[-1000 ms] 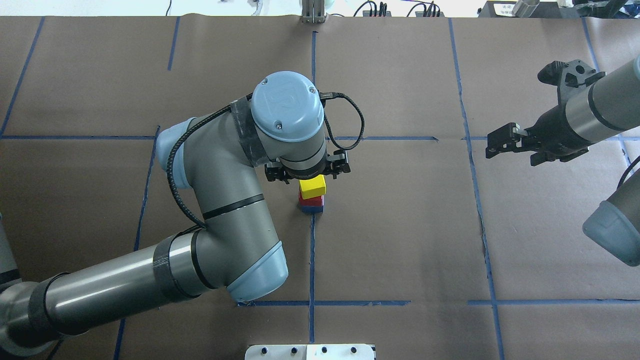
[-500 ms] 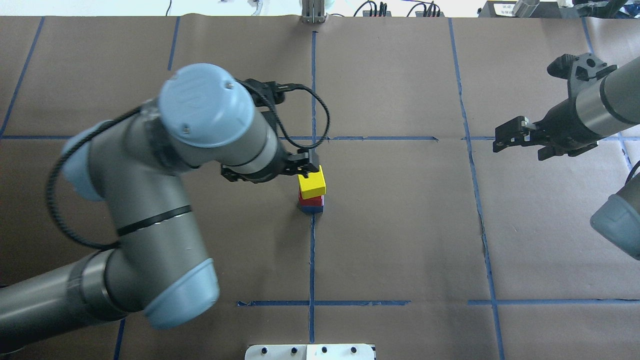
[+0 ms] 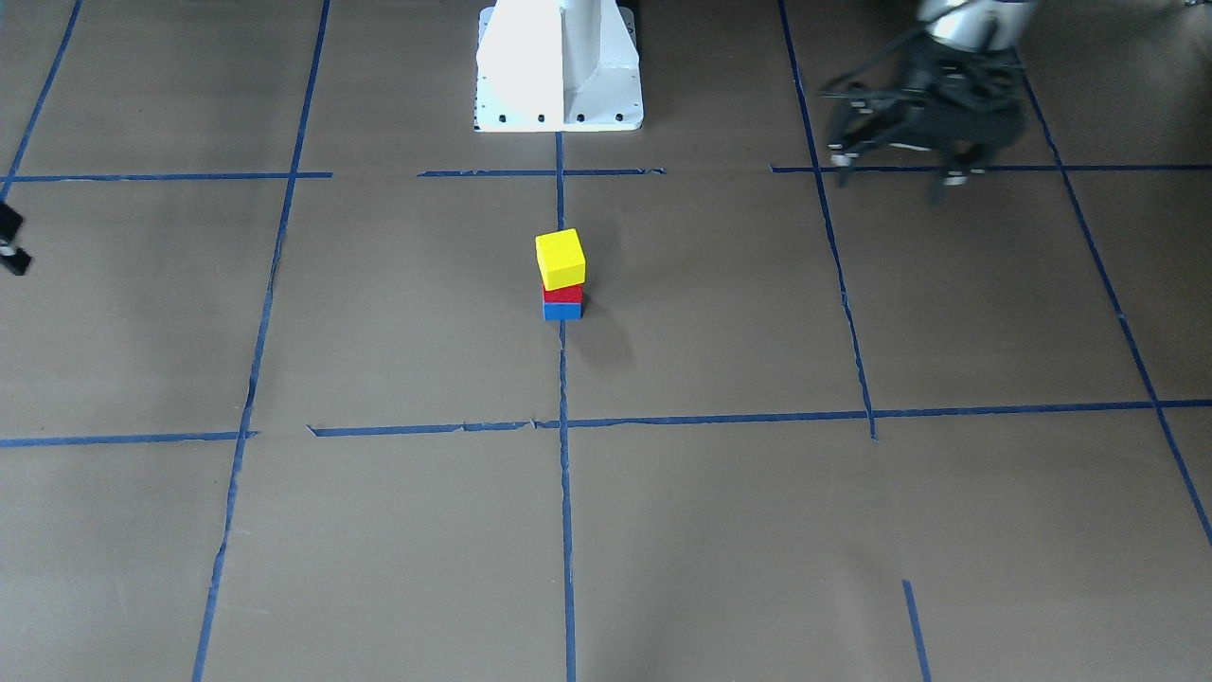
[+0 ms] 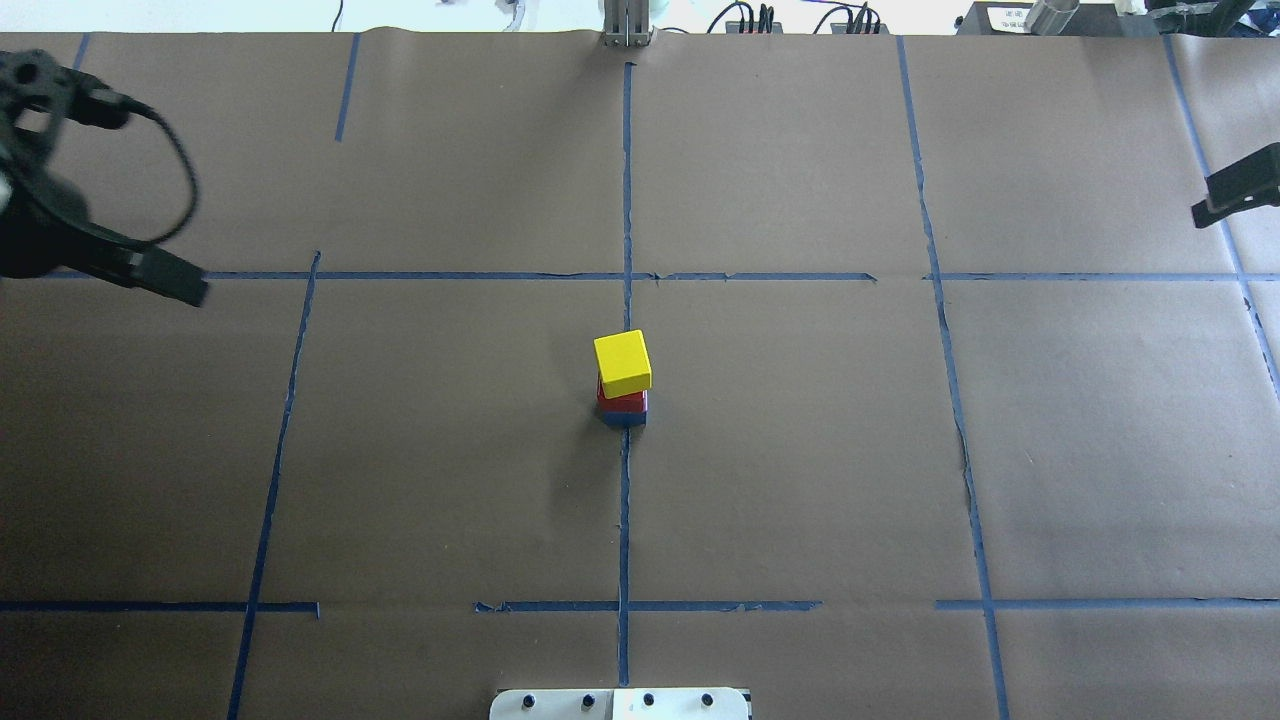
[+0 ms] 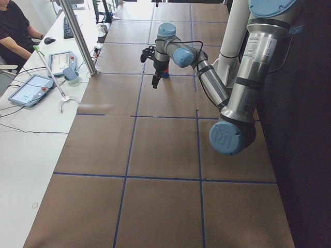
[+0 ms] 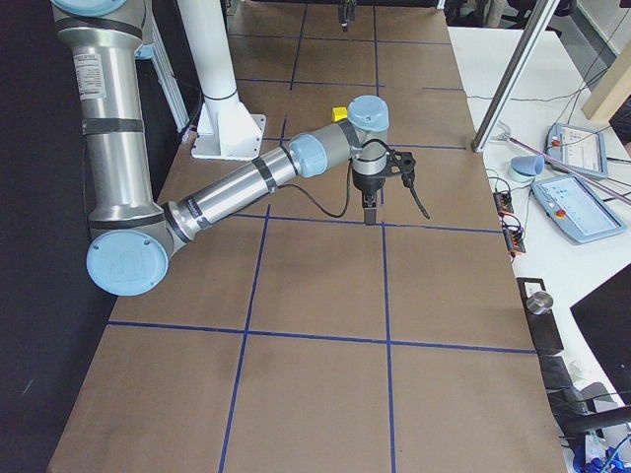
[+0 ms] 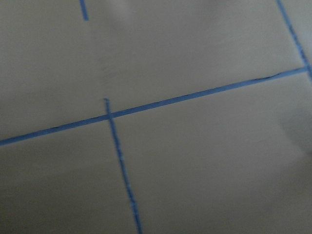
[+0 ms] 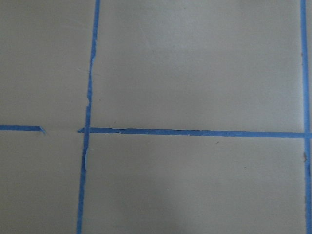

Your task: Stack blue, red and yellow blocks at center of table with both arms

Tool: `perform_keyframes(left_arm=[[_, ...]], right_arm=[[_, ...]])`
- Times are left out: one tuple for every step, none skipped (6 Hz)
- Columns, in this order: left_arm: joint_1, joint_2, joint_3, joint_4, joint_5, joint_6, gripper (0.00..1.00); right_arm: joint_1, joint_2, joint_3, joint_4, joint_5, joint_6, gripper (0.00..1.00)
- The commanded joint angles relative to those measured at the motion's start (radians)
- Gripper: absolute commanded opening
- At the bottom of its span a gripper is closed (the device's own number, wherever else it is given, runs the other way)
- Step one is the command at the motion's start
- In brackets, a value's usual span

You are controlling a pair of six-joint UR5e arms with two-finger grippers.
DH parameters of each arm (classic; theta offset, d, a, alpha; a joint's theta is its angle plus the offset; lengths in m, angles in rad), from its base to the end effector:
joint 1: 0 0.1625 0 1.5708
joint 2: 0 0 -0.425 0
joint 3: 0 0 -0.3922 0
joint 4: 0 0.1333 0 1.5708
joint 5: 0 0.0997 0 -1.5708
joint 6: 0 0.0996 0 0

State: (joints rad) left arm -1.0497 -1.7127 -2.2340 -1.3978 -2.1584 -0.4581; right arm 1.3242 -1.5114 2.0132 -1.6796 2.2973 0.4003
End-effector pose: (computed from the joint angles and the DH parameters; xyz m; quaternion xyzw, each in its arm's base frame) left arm 0.1619 -0.4390 0.3085 0.1331 0.3828 0.1186 0.9065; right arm -0.0544 -0.4913 0.4287 0.0623 -0.3884 0.0012 0.9194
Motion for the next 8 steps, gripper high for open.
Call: perform_keyframes(left_arm=[[-0.335, 0.225, 0.061, 0.002, -0.244, 0.336, 1.0], [-0.431, 0.246, 0.176, 0.008, -0.285, 0.496, 1.0], [-0.5, 0.29, 0.271, -0.003, -0.284, 0.58, 1.0], [-0.592, 0.294, 0.352, -0.016, -0.287, 0.652, 1.0], [-0.604, 0.307, 0.361, -0.009, -0.278, 0.718, 1.0], [-0.602, 0.309, 0.388, 0.0, -0.278, 0.717, 1.0], [-0.601, 0.297, 0.405, 0.0, -0.273, 0.667, 1.0], [-0.592, 0.295, 0.41, -0.001, -0.206, 0.621, 1.0]], right_arm=[[0.09, -0.114, -0.026, -0.028, 0.043, -0.276, 1.0], [0.148, -0.124, -0.072, -0.037, 0.06, -0.417, 1.0], [0.214, -0.14, -0.124, -0.04, 0.073, -0.555, 1.0], [0.231, -0.165, -0.126, -0.051, 0.074, -0.58, 1.0], [0.231, -0.188, -0.125, -0.055, 0.076, -0.581, 1.0], [0.231, -0.2, -0.126, -0.048, 0.077, -0.583, 1.0], [0.231, -0.204, -0.119, -0.049, 0.079, -0.583, 1.0], [0.23, -0.204, -0.119, -0.046, 0.079, -0.583, 1.0]])
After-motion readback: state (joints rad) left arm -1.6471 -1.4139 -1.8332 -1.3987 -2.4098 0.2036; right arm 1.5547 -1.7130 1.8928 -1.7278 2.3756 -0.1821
